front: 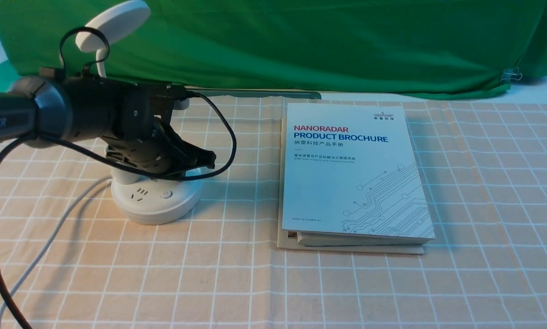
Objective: Turn on the table lamp on the light coffee tablecloth with your hand.
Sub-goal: 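Press the power button on the lamp base to turn the lamp on with the left gripper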
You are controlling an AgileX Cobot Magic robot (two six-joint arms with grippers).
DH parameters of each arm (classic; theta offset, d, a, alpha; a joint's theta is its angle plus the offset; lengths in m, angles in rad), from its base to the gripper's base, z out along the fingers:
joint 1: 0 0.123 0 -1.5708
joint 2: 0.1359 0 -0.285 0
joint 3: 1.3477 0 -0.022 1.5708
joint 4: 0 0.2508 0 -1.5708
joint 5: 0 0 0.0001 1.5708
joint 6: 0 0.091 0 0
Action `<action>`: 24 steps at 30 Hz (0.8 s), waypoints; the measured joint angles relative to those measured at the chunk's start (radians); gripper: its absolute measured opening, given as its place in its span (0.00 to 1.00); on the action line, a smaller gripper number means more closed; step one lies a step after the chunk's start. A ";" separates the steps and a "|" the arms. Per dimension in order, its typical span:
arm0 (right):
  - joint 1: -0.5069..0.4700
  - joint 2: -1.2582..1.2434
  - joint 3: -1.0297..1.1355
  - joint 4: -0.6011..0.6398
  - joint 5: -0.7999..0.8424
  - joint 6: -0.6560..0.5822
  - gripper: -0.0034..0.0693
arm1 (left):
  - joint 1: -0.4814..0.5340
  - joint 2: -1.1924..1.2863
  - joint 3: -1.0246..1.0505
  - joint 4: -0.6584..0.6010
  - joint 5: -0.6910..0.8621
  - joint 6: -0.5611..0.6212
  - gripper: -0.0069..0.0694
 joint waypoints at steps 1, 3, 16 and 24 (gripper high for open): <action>0.000 0.000 0.000 0.000 0.000 0.000 0.38 | 0.000 0.006 -0.003 -0.001 0.001 0.000 0.09; 0.000 0.000 0.000 0.000 0.000 0.000 0.38 | 0.000 0.014 -0.008 -0.001 0.003 0.000 0.09; 0.000 0.000 0.000 0.000 0.000 0.000 0.38 | 0.000 0.022 -0.024 -0.003 0.022 0.008 0.09; 0.000 0.000 0.000 0.000 0.001 0.000 0.38 | -0.032 -0.174 0.043 -0.137 0.170 0.114 0.09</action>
